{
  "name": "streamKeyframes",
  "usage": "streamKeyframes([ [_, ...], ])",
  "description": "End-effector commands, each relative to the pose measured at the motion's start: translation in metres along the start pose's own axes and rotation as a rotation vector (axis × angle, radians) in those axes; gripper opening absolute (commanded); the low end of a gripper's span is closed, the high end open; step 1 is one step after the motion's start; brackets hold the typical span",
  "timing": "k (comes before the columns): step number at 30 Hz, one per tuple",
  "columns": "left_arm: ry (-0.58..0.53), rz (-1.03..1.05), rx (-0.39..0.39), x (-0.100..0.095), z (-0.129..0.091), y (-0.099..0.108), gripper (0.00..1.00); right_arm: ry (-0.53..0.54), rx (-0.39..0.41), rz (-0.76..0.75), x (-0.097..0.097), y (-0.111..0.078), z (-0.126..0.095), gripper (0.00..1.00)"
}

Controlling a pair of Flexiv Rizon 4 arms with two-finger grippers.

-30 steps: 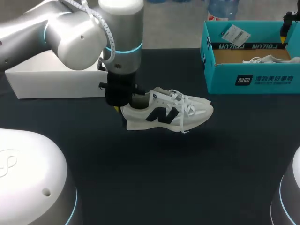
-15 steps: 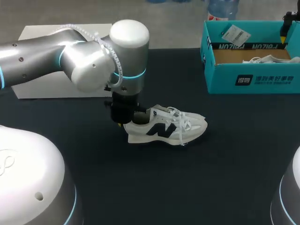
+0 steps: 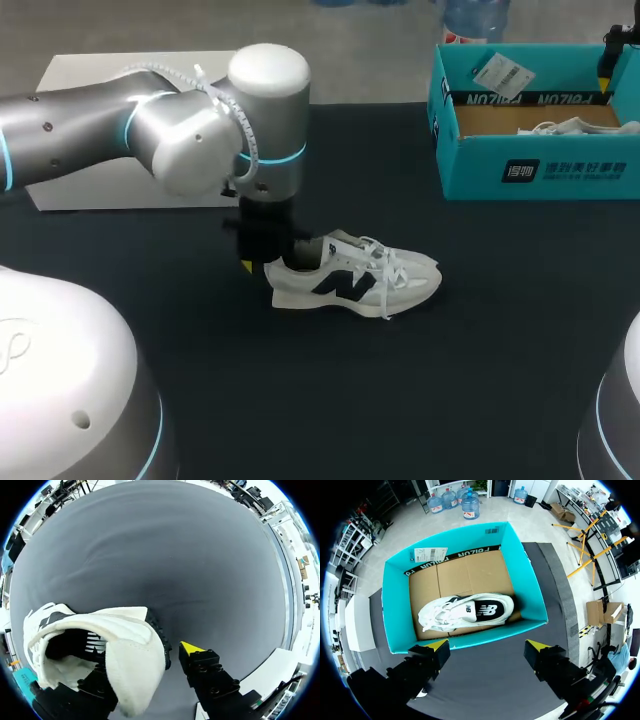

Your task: Take the shoe out of the shoebox, open the shoe tongue, remove and reinsert the insole, then place the shoe into the shoebox

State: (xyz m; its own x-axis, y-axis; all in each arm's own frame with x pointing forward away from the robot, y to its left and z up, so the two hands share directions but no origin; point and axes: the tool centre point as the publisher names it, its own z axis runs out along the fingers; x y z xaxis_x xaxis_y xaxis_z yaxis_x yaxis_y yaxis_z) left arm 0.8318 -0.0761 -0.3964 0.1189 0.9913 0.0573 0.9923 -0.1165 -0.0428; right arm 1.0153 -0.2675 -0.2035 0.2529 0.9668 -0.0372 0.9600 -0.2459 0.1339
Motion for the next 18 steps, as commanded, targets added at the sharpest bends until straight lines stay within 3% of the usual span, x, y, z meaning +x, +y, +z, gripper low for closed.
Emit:
streamKeyframes([
  [1, -0.033, -0.024, -0.011, 0.01, -0.026, -0.011, 1.0, 0.0, -0.001, 0.001, 0.0, -0.001, 0.0, 1.0],
  [10, -0.121, -0.221, 0.01, 0.013, -0.069, -0.021, 1.0, 0.0, -0.001, 0.001, 0.0, -0.001, 0.0, 1.0],
  [14, -0.174, -0.387, 0.056, 0.02, -0.08, -0.021, 1.0, 0.0, -0.001, 0.001, 0.0, -0.001, 0.0, 1.0],
  [18, -0.19, -0.499, 0.051, 0.026, -0.086, -0.021, 1.0, 0.0, -0.001, 0.001, 0.0, -0.001, 0.0, 1.0],
])
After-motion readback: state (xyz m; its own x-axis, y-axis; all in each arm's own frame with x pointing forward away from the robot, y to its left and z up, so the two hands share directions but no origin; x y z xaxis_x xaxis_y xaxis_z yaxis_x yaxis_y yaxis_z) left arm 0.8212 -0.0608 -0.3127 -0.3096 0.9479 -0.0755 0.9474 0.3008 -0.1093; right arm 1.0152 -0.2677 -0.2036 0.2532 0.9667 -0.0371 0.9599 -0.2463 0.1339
